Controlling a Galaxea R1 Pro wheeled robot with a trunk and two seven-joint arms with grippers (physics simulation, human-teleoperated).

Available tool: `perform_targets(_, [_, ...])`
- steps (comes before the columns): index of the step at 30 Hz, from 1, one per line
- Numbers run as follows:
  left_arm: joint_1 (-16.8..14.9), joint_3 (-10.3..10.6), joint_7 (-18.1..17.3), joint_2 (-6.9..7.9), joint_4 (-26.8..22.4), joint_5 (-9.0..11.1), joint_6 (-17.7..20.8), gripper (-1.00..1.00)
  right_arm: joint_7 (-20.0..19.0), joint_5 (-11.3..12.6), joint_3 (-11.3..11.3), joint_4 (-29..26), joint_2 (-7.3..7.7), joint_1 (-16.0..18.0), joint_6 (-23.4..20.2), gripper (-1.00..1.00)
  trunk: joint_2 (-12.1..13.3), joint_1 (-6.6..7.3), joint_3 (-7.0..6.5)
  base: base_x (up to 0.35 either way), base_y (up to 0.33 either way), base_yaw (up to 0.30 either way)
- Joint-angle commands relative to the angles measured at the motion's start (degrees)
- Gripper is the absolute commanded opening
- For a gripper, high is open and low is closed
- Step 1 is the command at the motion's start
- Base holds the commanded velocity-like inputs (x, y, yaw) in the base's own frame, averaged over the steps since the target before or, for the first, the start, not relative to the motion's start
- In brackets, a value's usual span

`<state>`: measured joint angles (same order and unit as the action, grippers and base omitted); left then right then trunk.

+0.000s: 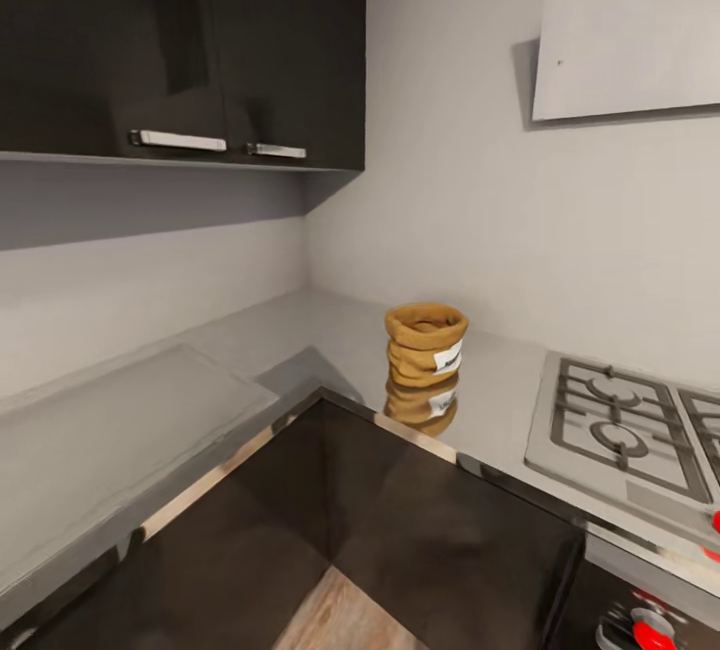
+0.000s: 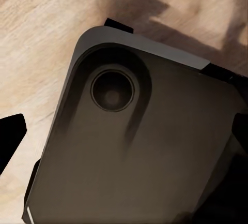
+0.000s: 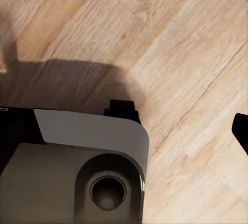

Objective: In the kitchen, take the popcorn bag from the countertop, put it into the microwave, and heat it until the popcorn is cooked so the cooked popcorn ends up inside the bag.

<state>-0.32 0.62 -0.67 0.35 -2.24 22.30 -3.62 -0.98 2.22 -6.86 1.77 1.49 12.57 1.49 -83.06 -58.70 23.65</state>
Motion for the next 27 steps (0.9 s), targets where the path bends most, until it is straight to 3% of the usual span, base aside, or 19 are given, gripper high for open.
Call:
perform_targets(1, [-0.03, 0.10, -0.06, 0.00, 0.04, 0.29, -0.15, 1.00, -0.12, 0.16, -0.43, 0.16, 0.00, 0.09, 0.17, 1.00, -0.03, -0.03, 0.06, 0.297, 0.155, -0.005])
perform_targets(5, [-0.03, 0.17, 0.11, -0.14, 0.01, 0.17, -0.48, 1.00, -0.09, -0.01, -0.44, 0.16, 0.00, 0.09, 0.07, 1.00, -0.03, -0.03, 0.06, 0.178, 0.032, -0.001])
perform_targets(22, [-0.03, 0.17, 0.31, -0.17, -0.01, 0.11, -0.85, 1.00, 0.10, 0.54, -0.22, 0.14, 0.03, 0.09, -0.37, 1.00, -0.03, -0.03, 0.06, 0.004, 0.000, 0.000])
perform_targets(27, [-0.01, 0.17, 0.31, -0.17, -0.05, 0.06, -0.95, 1.00, -0.03, -2.15, -1.73, -2.36, -0.06, 0.09, -1.05, 1.00, -0.03, -0.03, 0.06, 0.000, 0.000, 0.000])
